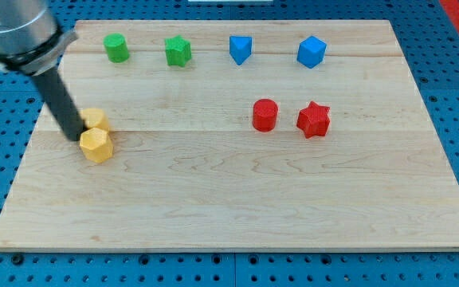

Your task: Move the yellow heart left to the red circle

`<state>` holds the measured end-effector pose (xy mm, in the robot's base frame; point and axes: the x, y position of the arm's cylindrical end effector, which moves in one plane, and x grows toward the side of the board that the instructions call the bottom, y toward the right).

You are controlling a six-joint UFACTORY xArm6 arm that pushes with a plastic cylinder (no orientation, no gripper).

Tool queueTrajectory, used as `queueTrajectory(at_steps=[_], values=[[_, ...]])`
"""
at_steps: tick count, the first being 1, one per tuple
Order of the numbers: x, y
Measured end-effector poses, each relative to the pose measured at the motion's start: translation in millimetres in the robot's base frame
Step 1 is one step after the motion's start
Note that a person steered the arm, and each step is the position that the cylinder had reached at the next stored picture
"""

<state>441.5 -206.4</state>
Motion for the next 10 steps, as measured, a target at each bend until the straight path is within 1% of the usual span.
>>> queueTrajectory(at_steps=[1,2,3,4,5,7,10], values=[[-22,5],[-16,52],[-17,79],[-35,40],[-43,49],[-43,93],[-93,134]])
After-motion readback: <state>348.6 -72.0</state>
